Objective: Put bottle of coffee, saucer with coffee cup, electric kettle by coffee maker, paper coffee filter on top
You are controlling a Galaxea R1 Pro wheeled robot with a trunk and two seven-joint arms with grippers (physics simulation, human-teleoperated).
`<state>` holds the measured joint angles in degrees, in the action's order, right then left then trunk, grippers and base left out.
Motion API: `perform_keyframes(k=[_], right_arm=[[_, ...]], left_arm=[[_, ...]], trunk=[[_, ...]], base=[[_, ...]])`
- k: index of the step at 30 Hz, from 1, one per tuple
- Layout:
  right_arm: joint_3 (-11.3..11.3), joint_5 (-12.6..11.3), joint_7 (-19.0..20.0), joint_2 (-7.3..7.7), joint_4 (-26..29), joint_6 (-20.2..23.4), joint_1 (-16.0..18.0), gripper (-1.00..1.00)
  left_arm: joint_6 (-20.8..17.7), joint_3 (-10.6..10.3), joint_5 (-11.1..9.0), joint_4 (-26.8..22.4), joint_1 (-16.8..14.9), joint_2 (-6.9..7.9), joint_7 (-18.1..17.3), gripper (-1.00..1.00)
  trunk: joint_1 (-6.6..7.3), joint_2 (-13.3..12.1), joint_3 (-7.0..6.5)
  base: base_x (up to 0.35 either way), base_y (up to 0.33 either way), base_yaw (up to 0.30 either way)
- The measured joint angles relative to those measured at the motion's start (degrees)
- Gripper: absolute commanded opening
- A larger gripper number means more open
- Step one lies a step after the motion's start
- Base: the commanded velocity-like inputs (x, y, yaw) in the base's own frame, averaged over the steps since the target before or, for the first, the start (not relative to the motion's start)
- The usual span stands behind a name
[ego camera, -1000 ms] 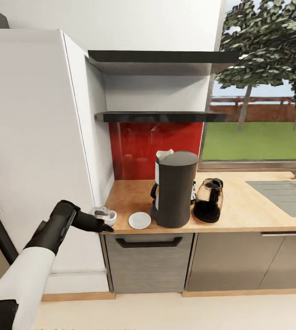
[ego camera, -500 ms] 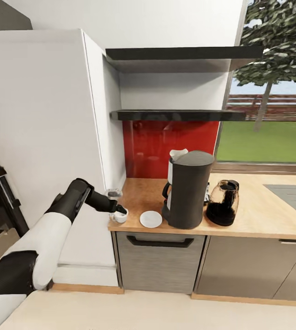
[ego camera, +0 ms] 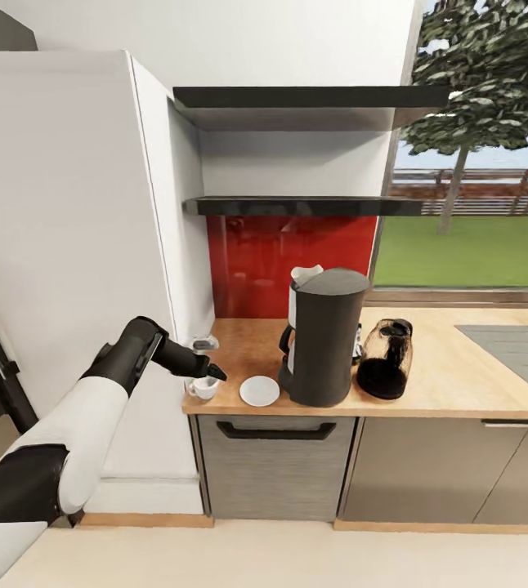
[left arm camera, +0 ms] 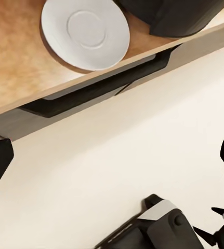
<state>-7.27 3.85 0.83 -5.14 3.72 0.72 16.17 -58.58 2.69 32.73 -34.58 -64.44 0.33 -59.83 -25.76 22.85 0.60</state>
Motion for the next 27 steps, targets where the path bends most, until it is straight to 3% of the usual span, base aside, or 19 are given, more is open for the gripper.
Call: perform_keyframes(k=[17,27], right_arm=[[-0.08,-0.02,0.10,-0.03,0.11,0.00,-0.01,1.00],[0.01,-0.03,0.13,-0.03,0.02,0.00,-0.01,1.00]], left_arm=[[0.32,-0.17,0.50,-0.55,0.45,0.58,0.01,1.00],[0.41,-0.35,0.54,-0.79,0.63,0.22,0.03,1.00]], trunk=[[0.00,0.00,-0.02],[0.01,0.00,-0.02]], base=[[0.006,0.000,-0.006],[0.238,0.000,0.000]])
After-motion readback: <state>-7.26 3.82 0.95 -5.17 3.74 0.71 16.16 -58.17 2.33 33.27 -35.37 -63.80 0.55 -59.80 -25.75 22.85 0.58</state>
